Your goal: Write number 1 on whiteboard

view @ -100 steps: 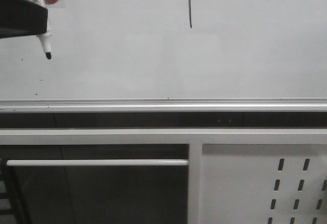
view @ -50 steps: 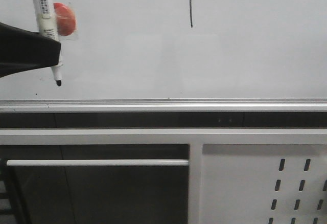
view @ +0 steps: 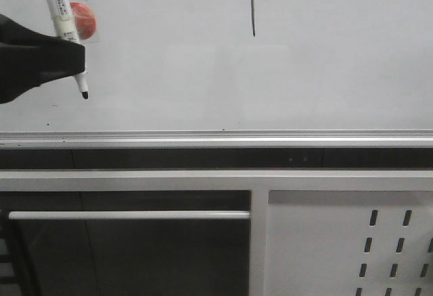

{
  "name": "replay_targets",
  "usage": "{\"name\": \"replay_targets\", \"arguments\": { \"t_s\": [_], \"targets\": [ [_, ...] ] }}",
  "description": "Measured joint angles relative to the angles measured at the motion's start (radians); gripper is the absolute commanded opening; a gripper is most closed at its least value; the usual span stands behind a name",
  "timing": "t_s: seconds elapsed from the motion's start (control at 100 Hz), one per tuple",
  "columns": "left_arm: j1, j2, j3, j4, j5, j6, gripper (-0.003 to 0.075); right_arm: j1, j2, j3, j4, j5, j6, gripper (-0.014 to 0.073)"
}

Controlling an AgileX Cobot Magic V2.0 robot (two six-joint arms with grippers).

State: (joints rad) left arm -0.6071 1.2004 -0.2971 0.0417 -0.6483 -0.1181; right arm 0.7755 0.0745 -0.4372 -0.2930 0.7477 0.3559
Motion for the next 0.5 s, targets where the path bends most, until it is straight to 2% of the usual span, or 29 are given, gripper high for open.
{"name": "replay_targets", "arguments": {
  "t_s": [0.32, 0.5],
  "targets": [
    [0.000, 0.070, -0.045, -0.061, -0.020, 0.002, -0.0018, 0.000, 0.000, 0.000, 0.000, 0.002, 0.002, -0.0071],
    [0.000, 0.096, -0.079, -0.064, 0.021, -0.010, -0.0018, 0.000, 0.000, 0.000, 0.000, 0.002, 0.002, -0.0071]
  ]
}}
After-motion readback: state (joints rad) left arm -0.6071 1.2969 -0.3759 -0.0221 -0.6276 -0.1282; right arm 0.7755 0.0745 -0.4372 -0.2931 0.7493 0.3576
